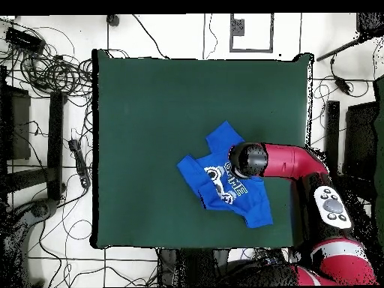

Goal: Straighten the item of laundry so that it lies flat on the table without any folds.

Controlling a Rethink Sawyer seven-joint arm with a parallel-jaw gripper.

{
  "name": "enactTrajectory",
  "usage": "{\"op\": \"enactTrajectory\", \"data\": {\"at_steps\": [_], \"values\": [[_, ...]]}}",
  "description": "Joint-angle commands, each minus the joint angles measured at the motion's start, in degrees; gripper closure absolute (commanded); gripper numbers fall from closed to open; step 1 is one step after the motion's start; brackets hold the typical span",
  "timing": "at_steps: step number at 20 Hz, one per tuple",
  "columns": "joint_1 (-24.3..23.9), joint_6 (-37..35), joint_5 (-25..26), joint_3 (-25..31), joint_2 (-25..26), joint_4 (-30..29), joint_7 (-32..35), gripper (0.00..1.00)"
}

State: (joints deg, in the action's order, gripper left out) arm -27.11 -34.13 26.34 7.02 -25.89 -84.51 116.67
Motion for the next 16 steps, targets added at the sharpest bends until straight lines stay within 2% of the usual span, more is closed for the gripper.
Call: {"op": "enactTrajectory", "data": {"at_steps": [1, 16], "values": [[0.3, -2.0, 2.7, 6.7, 2.2, 2.3, -10.1, 1.0], [-0.5, -3.9, 3.4, 7.8, 3.1, 5.0, -12.3, 1.0]]}}
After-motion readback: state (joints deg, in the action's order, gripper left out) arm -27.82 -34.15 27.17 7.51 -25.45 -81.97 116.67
